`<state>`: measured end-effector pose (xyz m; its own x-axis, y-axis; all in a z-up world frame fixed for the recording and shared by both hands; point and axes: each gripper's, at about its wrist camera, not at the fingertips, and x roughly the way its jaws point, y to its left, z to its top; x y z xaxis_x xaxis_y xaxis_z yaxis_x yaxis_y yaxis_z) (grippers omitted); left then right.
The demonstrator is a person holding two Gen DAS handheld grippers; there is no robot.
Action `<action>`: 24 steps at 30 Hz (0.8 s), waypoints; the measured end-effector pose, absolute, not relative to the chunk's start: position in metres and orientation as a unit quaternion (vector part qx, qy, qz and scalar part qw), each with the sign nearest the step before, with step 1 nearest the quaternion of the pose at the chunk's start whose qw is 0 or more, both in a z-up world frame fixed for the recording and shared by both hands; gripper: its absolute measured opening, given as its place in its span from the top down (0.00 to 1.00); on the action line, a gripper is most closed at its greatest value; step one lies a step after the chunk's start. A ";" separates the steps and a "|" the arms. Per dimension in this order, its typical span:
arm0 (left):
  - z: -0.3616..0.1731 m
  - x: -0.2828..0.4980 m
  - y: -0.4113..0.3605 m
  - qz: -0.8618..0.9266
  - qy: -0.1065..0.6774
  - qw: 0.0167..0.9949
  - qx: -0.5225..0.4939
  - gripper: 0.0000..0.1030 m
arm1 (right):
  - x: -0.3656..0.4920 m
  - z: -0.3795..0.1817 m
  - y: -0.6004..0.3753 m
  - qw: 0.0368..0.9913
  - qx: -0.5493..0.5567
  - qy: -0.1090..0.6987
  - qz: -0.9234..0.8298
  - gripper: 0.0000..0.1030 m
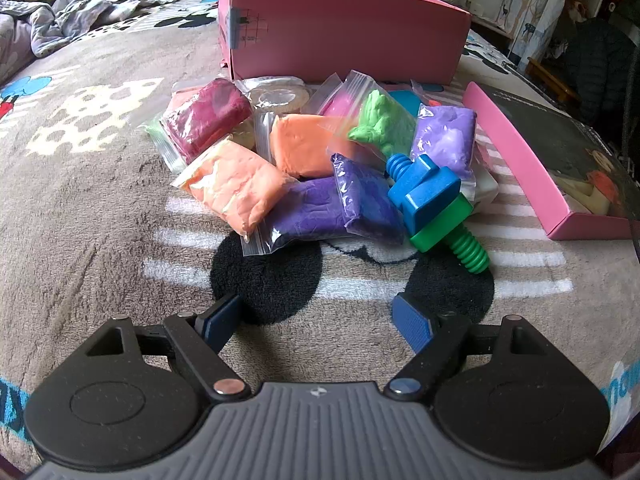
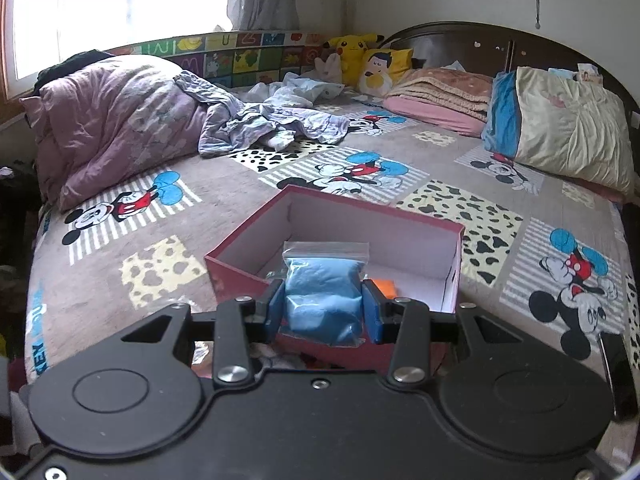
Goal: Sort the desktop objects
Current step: 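Carry the light blue clay bag over the pink box with the right gripper, then open the right gripper to drop the blue bag into the box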
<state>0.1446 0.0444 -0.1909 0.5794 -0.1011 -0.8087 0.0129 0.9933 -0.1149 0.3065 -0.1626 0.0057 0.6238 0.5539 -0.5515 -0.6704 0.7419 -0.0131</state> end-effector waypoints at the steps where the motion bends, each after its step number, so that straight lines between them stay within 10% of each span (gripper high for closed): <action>1: -0.191 0.145 0.045 -0.032 0.458 0.887 -0.048 0.20 | 0.311 0.005 -0.161 0.894 -0.110 0.268 0.341 0.61; 24: -0.193 0.142 0.045 -0.035 0.451 0.890 -0.053 0.19 | 0.412 -0.024 -0.124 0.879 -0.080 0.346 0.319 0.61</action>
